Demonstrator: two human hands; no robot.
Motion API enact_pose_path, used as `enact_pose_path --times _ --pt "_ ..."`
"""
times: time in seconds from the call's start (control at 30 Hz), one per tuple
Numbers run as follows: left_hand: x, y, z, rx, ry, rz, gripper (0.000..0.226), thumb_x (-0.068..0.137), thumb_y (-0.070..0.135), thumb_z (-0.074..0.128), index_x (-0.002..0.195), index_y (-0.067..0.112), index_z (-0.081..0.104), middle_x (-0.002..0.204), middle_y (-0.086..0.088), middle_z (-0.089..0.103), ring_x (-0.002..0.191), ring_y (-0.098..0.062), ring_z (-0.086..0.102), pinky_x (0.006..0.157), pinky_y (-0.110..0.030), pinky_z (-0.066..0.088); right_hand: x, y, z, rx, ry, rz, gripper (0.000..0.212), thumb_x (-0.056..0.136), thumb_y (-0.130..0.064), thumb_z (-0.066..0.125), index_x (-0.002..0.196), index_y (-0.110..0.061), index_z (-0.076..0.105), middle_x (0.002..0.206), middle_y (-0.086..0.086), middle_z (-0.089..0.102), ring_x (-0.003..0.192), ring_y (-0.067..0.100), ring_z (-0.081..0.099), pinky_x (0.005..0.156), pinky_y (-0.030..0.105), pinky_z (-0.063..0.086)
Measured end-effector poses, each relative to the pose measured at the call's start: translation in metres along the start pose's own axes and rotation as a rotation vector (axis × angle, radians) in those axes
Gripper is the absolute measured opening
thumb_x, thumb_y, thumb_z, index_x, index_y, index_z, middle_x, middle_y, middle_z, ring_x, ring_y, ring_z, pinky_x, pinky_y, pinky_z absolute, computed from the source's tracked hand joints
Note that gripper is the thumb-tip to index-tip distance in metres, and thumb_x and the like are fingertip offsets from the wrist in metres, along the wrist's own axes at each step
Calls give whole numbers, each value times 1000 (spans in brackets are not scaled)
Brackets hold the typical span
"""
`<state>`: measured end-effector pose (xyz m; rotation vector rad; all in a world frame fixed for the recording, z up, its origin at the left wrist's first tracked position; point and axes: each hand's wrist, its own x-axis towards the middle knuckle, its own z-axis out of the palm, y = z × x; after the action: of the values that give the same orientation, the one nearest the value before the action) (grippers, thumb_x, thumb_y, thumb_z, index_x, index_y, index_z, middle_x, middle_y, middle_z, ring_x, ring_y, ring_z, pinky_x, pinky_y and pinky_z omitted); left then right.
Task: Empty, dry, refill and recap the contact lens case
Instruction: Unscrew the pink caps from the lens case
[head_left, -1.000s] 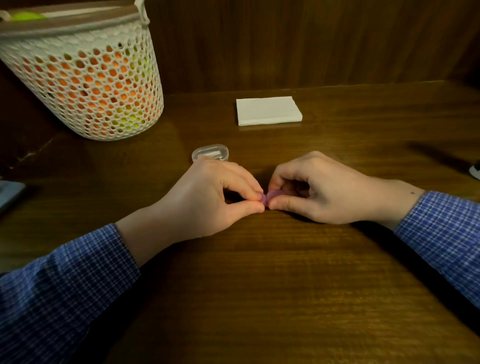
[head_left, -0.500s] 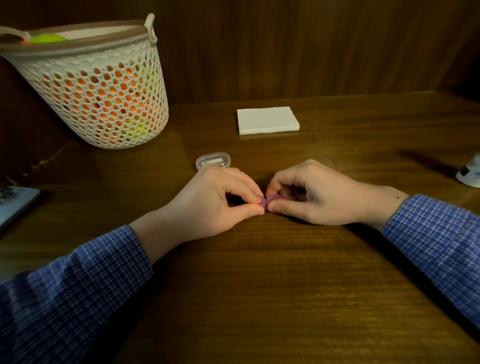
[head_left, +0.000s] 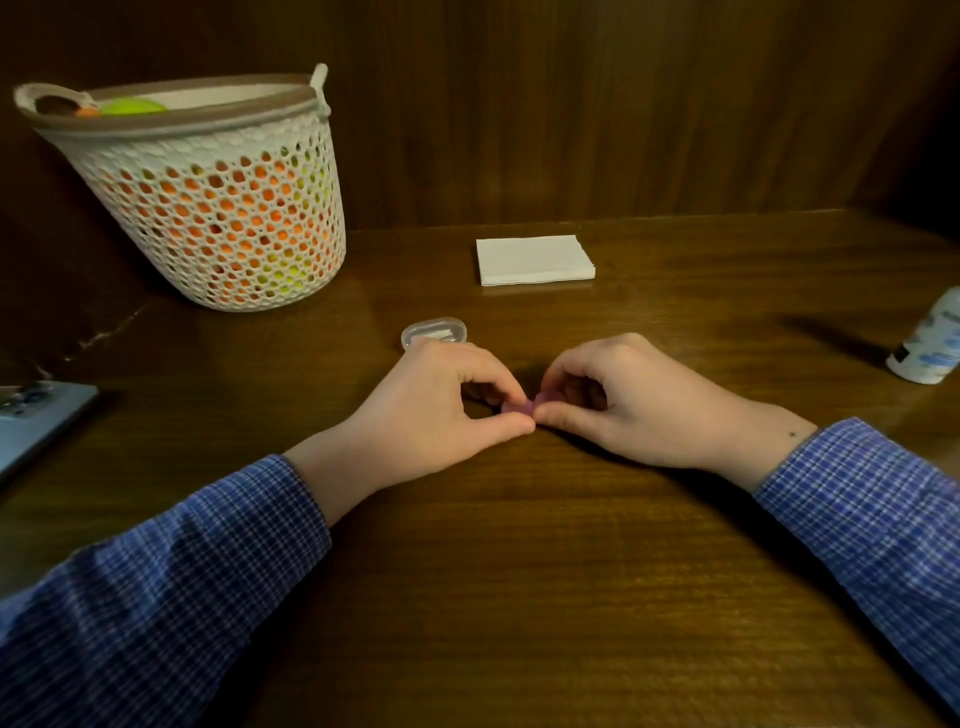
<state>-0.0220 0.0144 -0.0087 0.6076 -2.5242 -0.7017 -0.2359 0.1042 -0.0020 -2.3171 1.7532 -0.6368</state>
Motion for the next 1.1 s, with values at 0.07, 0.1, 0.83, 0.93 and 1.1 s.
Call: enact_pose_path --times 0.07,0.1,0.83,0.93,1.1 --pt "-1 1 0 5 9 -38 23 83 38 81 106 32 78 99 20 73 95 0 67 80 -21 56 0 -2 -1 5 -10 23 46 86 -64 53 108 -29 72 91 -17 68 90 -5 61 75 12 52" --pt "-1 1 -1 12 22 -67 27 84 40 80 110 34 76 99 22 72 94 1 66 76 -17 54 0 -3 -2 9 -3 40 48 85 -66 52 109 -29 72 93 -18 68 89 -3 62 75 14 54" --pt "6 53 -20 -600 -217 -682 33 105 31 53 88 5 65 60 -1 53 53 -10 36 44 -19 26 -11 -28 -6 176 241 13 39 79 -61 71 93 -25 76 69 -15 67 69 7 65 54 12 47" --pt "7 58 -20 -656 -206 -705 28 105 26 51 101 0 60 61 -4 47 53 -13 33 38 -15 25 -11 -27 -4 216 261 81 39 78 -65 70 93 -30 76 69 -14 68 70 7 66 54 15 49" --pt "9 58 -18 -714 -161 -708 38 106 29 46 85 0 57 50 -2 44 39 -9 33 31 -14 26 -9 -31 -5 100 258 62 55 89 -77 46 98 -32 77 70 -10 71 65 9 66 55 26 51"
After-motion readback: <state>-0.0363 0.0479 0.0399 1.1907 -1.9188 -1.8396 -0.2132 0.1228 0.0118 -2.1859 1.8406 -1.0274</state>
